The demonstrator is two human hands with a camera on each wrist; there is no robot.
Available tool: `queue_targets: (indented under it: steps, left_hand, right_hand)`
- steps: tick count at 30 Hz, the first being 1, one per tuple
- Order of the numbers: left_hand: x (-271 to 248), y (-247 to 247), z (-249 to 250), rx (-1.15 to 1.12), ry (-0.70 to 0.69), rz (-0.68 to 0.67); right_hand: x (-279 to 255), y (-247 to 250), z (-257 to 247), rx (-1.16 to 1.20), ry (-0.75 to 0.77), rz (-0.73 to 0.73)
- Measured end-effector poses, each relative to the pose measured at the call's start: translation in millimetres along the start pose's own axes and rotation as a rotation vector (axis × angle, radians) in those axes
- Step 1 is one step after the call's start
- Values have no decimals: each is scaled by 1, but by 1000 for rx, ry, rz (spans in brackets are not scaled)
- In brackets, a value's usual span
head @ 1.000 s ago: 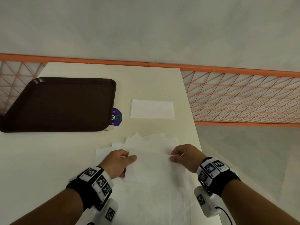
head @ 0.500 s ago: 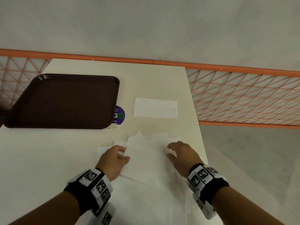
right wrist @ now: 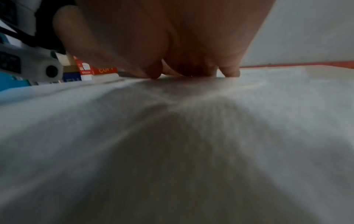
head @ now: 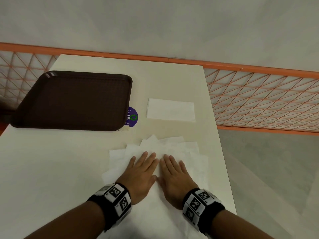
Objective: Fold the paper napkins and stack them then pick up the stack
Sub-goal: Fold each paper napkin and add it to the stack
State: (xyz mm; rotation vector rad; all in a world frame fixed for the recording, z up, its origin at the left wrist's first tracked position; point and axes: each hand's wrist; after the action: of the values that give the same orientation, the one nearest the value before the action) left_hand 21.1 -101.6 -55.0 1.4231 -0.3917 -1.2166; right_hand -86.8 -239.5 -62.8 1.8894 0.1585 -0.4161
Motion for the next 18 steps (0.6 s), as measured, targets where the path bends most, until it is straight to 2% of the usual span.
queue_targets:
  steps: [3,6,8,12,15,18]
  left_hand:
    - [1,-9,-3,36,17,-24]
    - [-4,-15,-17,72,93,23]
    - [-6,-21,-25,89,90,39]
    - [1,-5,-24,64,62,90]
    - [11,20,-14,52,39,113]
    - [23,37,-13,4,108,54]
  right_hand:
    - [-5,-6,8,-76,-47,0]
    - [-17,-16,23,-137,-113,26]
    - [-29,-12,33,-140,-130,36]
    - [-31,4,38,-90,-184,136]
    - [-16,15,29,-74,-119,271]
    - [0,24,14,-127,-69,126]
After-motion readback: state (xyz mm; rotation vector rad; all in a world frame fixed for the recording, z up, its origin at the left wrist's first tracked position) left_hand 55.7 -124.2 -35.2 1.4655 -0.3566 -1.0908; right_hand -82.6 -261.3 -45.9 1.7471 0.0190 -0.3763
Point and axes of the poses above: each hand's wrist, its own x-axis towards the middle knuckle, its own y-axis out of the back of the hand, z = x × y, and after that the axes turned 2 degrees about y, right-handed
